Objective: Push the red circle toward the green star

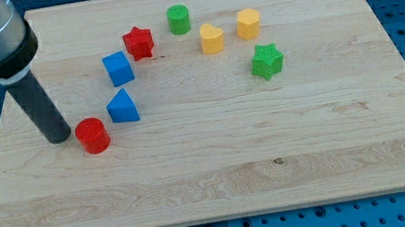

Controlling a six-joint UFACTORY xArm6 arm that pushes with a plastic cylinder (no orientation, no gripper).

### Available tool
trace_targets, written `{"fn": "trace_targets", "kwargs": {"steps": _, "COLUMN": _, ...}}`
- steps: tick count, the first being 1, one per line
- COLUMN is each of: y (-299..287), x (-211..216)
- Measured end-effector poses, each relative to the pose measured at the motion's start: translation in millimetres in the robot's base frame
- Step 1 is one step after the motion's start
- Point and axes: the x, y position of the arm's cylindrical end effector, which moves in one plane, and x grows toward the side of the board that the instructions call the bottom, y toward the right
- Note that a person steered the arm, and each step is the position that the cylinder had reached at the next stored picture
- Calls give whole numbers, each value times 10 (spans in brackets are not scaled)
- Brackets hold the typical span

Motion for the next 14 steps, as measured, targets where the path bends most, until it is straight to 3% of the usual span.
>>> {"fn": "trace_targets", "kwargs": {"steps": 4, "y": 731, "x": 92}}
{"fn": "trace_targets", "kwargs": {"steps": 7, "y": 1692, "x": 680}}
{"fn": "trace_targets", "kwargs": {"steps": 9, "y": 2203, "x": 701}}
{"fn": "trace_targets", "kwargs": {"steps": 14, "y": 2060, "x": 745}}
